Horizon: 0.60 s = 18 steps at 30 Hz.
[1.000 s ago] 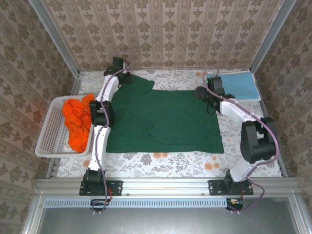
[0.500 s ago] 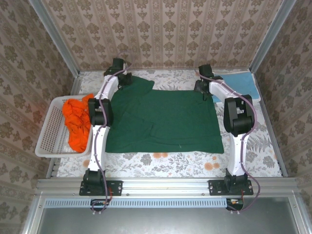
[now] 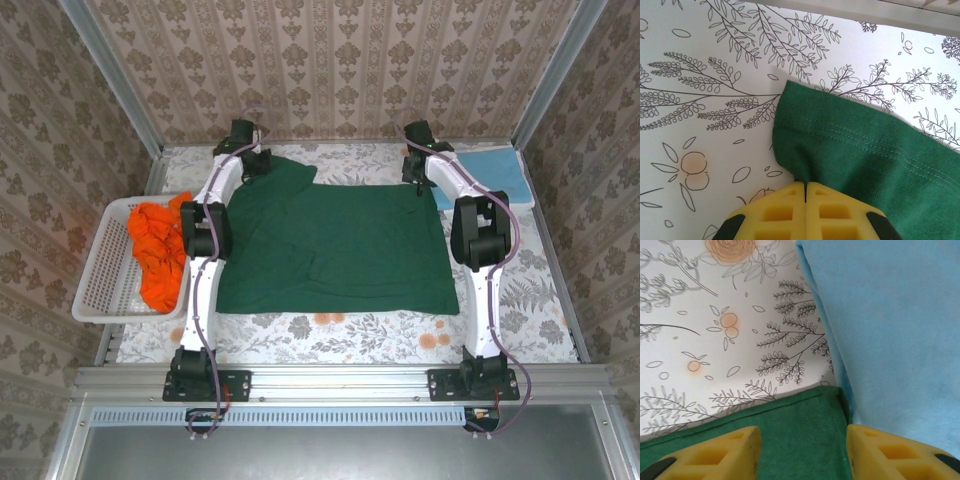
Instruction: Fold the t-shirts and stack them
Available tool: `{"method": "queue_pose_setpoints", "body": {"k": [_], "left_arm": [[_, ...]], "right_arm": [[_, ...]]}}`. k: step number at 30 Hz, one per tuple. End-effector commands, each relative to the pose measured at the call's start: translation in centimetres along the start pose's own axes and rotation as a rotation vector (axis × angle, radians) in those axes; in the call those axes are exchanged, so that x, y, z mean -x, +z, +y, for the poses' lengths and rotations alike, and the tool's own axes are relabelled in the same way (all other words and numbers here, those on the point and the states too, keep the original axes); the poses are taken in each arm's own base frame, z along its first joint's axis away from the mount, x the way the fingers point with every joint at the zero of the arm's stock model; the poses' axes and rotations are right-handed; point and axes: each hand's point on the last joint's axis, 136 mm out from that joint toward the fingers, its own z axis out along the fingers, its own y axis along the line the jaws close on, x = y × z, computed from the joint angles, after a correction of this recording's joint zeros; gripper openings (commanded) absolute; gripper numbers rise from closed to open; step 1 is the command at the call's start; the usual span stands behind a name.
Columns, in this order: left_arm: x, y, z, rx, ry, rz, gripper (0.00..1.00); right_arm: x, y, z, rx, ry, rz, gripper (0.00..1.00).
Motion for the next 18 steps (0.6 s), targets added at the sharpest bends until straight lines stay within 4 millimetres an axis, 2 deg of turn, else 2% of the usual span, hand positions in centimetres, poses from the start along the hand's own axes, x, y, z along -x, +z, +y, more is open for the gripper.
{"method": "queue_pose_setpoints", "body": {"k": [1, 18], "left_arm": [[0.8, -1.4, -0.6, -0.027, -0.003, -0.011, 0.0], [0.8, -1.4, -0.7, -0.04, -0.004, -0.011, 0.0]], "right_arm": [[-0.9, 0.5, -1.4, -0.074, -0.052, 0.055, 0.47], [-0.9, 1.5, -2.2, -0.111, -0.034, 0.112, 0.48]]}}
